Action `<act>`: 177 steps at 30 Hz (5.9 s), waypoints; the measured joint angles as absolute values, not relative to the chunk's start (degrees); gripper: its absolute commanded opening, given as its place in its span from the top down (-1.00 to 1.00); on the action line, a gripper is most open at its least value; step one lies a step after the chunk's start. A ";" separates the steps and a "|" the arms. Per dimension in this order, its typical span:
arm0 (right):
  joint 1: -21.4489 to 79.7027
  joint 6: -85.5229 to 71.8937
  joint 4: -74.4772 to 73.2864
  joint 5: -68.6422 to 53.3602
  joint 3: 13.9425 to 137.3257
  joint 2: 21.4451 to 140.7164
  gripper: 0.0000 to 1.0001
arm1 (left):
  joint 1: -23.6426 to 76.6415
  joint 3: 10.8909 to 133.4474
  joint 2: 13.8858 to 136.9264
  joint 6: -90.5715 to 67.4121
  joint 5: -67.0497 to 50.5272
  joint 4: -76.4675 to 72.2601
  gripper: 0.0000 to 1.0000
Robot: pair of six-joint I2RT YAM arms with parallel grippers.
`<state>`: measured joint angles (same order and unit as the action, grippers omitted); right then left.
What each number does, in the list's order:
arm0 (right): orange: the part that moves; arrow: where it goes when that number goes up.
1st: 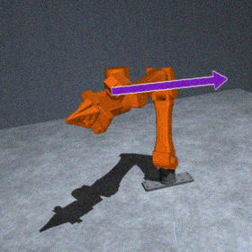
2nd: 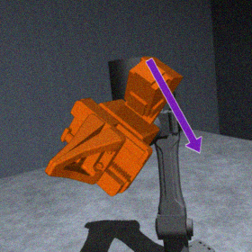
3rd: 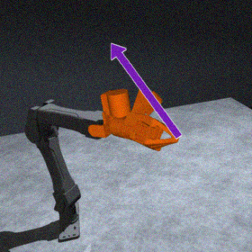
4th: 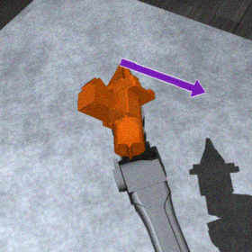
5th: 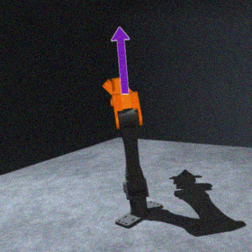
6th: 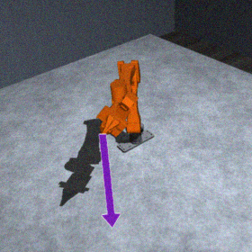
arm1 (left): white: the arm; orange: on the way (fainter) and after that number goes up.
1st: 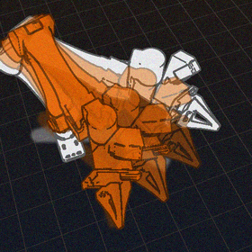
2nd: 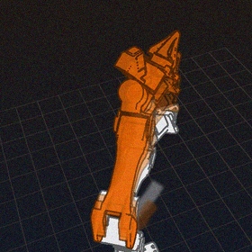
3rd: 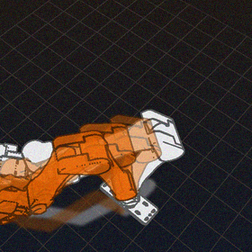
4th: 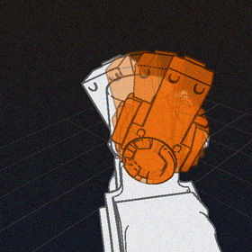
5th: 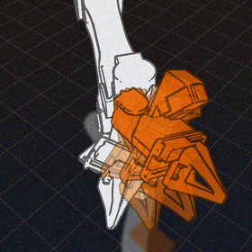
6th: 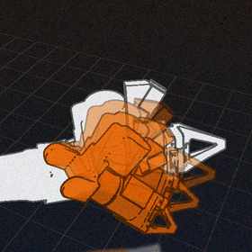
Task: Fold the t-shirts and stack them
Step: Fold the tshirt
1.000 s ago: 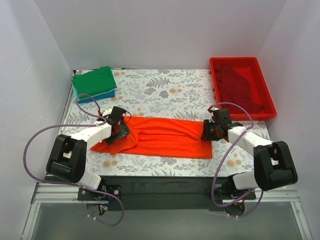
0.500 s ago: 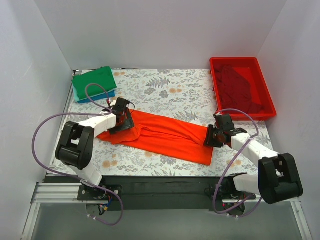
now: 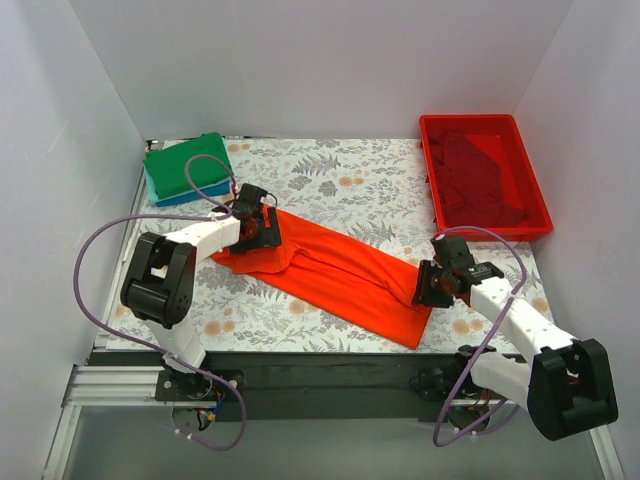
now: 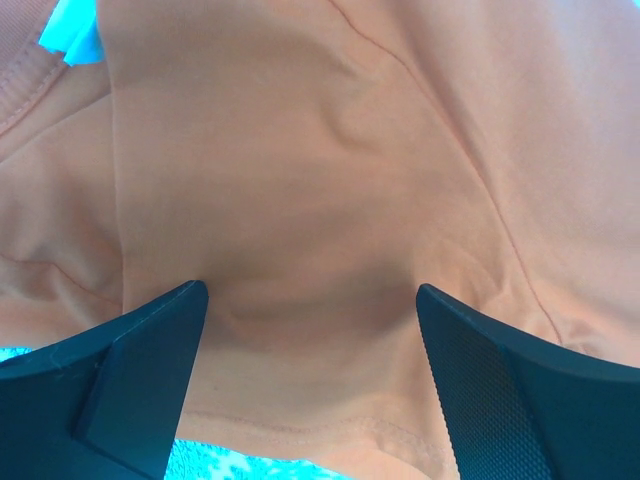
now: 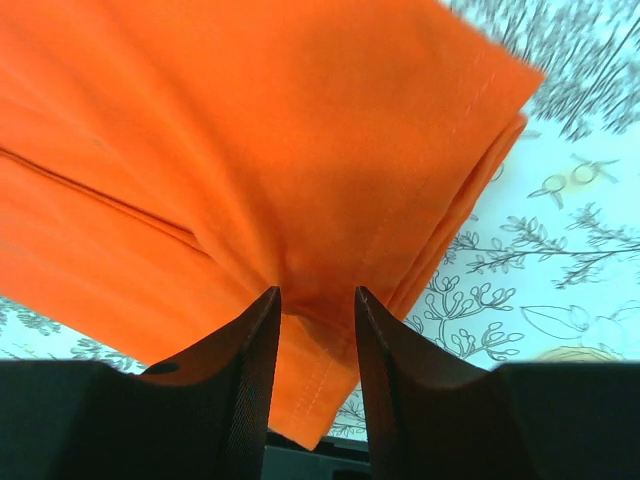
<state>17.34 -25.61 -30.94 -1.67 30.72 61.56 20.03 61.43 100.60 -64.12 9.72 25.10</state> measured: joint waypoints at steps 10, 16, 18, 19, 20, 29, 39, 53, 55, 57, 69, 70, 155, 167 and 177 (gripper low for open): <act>19.57 -18.48 -31.11 0.99 40.27 60.71 0.13 | 20.10 68.07 93.97 -72.77 13.08 32.03 -0.80; 23.59 -17.58 -28.10 -0.93 37.43 63.48 0.14 | 19.70 66.26 96.16 -79.85 13.04 34.26 -0.80; 24.58 -17.58 -27.49 -1.72 35.64 63.70 0.13 | 19.62 65.30 97.62 -81.47 12.86 34.65 -0.80; 24.82 -17.61 -27.22 -2.00 34.89 63.81 0.13 | 19.59 65.19 98.67 -82.15 12.82 34.76 -0.80; 24.84 -17.63 -26.89 -2.24 34.22 63.90 0.13 | 19.59 65.19 99.88 -82.72 12.78 34.70 -0.80; 25.43 -20.21 -22.79 -6.48 28.91 64.88 0.16 | 19.62 67.81 105.25 -82.85 12.84 33.87 -0.80; 27.66 -25.69 -20.47 -9.87 25.87 61.73 0.17 | 19.62 78.54 113.62 -73.87 13.52 33.19 -0.78; 37.91 -34.48 -20.78 -11.99 25.26 60.82 0.18 | 20.97 96.51 127.15 -57.10 5.80 25.28 -0.75; 40.32 -35.86 -20.60 -11.70 25.41 61.28 0.18 | 21.34 98.83 128.81 -55.27 4.95 24.56 -0.75; 42.19 -36.64 -20.49 -11.03 25.74 61.52 0.17 | 21.67 100.44 129.86 -53.87 4.01 24.10 -0.75; 45.12 -35.33 -25.98 -3.81 35.64 58.11 0.19 | 23.46 108.25 129.14 -54.72 1.37 28.49 -0.78; 45.12 -34.85 -26.11 -3.25 35.92 57.47 0.23 | 23.59 108.84 128.60 -55.86 1.65 29.04 -0.78; 48.99 -35.09 -35.86 7.79 38.44 63.07 0.00 | 33.93 57.21 75.81 -78.83 6.28 31.66 -0.73; 47.62 -34.06 -29.65 2.83 34.28 64.90 0.05 | 45.08 43.13 66.17 -95.70 10.87 39.53 -0.72; 47.62 -34.30 -26.39 2.42 31.33 66.46 0.26 | 50.83 41.58 66.15 -102.15 12.34 42.15 -0.71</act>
